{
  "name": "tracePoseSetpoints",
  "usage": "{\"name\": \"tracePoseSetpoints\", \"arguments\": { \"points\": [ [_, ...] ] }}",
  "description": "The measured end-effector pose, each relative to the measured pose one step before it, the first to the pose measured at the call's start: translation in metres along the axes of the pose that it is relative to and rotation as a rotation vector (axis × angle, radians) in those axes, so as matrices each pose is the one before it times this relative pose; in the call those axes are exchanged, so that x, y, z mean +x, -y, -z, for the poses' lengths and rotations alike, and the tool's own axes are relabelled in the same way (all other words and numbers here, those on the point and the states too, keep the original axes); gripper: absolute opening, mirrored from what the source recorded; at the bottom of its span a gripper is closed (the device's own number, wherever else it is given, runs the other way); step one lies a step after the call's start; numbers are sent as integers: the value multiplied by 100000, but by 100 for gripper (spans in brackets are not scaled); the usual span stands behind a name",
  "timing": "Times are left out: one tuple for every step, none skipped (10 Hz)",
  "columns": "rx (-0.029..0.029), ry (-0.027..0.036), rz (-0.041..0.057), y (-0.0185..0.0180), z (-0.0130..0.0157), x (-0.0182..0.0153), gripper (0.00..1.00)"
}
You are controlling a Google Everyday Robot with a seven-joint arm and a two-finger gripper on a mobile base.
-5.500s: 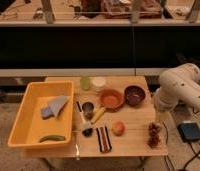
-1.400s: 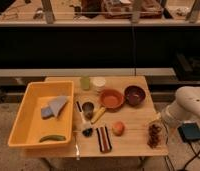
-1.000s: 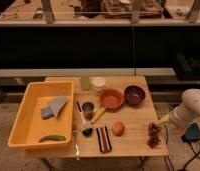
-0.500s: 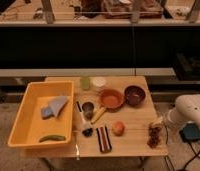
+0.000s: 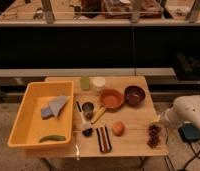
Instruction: Place grapes in paper cup
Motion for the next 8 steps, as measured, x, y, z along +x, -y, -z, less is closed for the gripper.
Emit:
{"name": "tracePoseSetpoints", "arguments": {
  "points": [
    [213, 165, -144, 88, -400, 128, 65],
    [-164, 363, 226, 375, -433, 41, 65],
    [-383, 63, 343, 273, -214, 67, 65],
    [-603, 437, 242, 277, -361, 44, 65],
    [-128, 729, -1057, -49, -517, 300, 65],
    [-629, 1718, -1293, -312, -428, 44, 65],
    [205, 411, -973, -144, -285, 230, 64],
    [-455, 1600, -1170, -232, -367, 105, 54]
  ]
}}
